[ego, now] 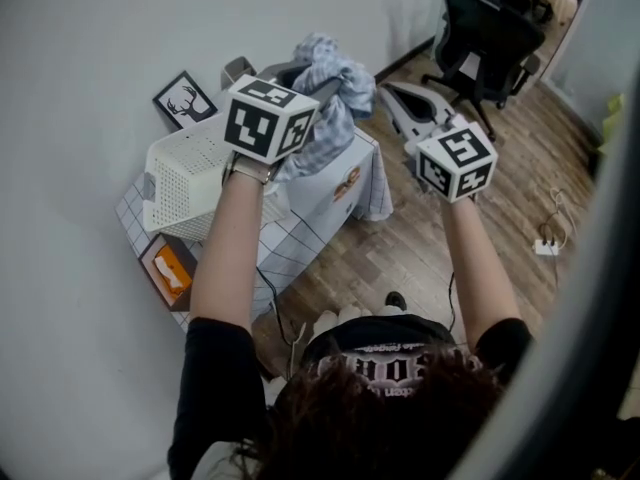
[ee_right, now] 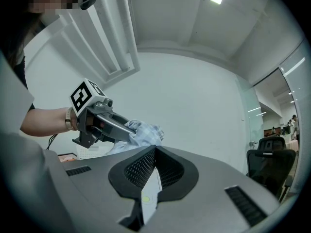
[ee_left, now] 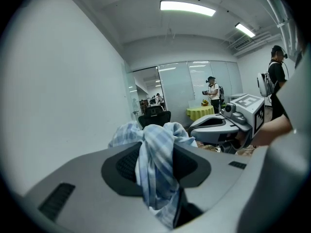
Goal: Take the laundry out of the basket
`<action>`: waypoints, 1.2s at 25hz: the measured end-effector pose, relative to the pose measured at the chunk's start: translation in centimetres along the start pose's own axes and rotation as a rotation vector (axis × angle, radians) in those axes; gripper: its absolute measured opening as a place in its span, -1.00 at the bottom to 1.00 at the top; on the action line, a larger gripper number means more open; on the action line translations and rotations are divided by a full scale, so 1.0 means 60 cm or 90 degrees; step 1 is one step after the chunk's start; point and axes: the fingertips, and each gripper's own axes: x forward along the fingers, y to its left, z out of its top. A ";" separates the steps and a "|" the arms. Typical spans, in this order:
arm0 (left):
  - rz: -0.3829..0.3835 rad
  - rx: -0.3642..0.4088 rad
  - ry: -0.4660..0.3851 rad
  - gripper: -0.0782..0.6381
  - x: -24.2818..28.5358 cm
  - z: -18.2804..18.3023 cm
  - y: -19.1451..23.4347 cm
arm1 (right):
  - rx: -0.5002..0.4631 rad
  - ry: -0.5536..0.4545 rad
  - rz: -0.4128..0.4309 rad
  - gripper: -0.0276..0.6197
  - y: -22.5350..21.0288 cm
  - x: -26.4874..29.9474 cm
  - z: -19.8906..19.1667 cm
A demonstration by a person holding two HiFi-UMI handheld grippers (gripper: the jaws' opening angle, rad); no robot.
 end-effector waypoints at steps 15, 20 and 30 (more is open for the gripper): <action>-0.007 -0.019 -0.010 -0.37 0.094 -0.035 -0.074 | 0.032 0.013 -0.016 -0.83 -0.095 -0.057 -0.049; 0.003 -0.046 -0.026 -0.37 0.121 -0.049 -0.096 | 0.040 0.018 -0.016 -0.83 -0.117 -0.069 -0.067; 0.031 -0.084 -0.035 -0.37 0.156 -0.088 -0.126 | 0.053 0.026 -0.003 -0.83 -0.138 -0.072 -0.092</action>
